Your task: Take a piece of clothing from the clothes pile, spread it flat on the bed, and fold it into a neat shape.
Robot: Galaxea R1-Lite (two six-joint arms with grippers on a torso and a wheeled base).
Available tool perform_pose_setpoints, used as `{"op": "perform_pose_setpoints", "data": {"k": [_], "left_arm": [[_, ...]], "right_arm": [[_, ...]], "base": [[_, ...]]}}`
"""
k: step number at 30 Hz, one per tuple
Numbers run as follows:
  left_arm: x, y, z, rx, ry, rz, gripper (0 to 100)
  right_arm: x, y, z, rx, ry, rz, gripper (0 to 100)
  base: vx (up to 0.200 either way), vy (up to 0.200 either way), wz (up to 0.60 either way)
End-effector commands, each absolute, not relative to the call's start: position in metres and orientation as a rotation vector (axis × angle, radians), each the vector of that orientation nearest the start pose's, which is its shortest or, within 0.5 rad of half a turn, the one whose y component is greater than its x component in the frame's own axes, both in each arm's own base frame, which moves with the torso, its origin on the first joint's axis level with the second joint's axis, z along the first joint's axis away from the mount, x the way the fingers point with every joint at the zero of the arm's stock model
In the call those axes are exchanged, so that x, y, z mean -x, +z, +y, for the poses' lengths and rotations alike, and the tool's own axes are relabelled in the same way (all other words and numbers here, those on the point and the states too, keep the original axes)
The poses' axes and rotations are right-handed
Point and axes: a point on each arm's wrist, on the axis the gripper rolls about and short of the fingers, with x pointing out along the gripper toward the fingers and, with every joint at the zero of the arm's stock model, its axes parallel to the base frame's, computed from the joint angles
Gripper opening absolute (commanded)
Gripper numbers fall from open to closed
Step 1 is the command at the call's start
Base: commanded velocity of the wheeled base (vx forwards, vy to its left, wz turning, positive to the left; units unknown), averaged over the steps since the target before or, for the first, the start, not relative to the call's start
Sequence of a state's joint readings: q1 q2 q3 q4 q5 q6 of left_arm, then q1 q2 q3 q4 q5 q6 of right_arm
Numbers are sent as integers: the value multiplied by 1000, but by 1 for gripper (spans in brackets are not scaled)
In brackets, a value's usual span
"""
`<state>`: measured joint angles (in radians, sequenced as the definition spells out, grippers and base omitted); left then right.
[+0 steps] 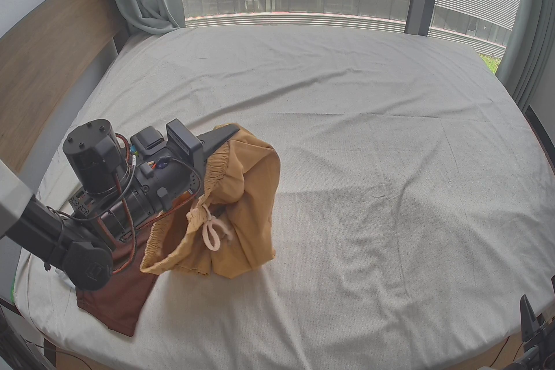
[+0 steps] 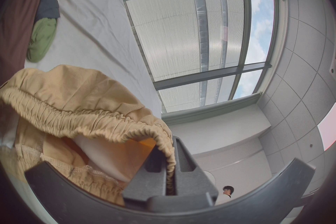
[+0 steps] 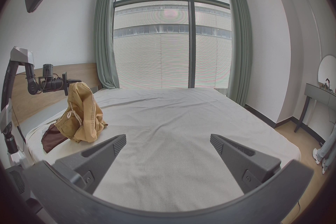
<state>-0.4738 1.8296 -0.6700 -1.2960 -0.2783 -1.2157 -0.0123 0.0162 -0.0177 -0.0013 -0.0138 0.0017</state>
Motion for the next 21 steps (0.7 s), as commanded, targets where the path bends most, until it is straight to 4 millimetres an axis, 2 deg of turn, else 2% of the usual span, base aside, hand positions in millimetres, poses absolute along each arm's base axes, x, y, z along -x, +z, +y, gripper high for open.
{"op": "perform_pose_setpoints", "data": {"k": [1, 15, 21], "left_arm": [[-264, 190, -159, 1177, -808, 320, 0], [-247, 203, -203, 1181, -887, 378, 0], [-244, 197, -228, 1171, -916, 430, 0]], "right_arm": [[23, 76, 0, -2, -26, -5, 100], [23, 76, 0, -2, -25, -5, 100], [23, 76, 0, -2, -25, -5, 100]], "base": [[0, 0, 0], [0, 0, 0], [0, 0, 0]]}}
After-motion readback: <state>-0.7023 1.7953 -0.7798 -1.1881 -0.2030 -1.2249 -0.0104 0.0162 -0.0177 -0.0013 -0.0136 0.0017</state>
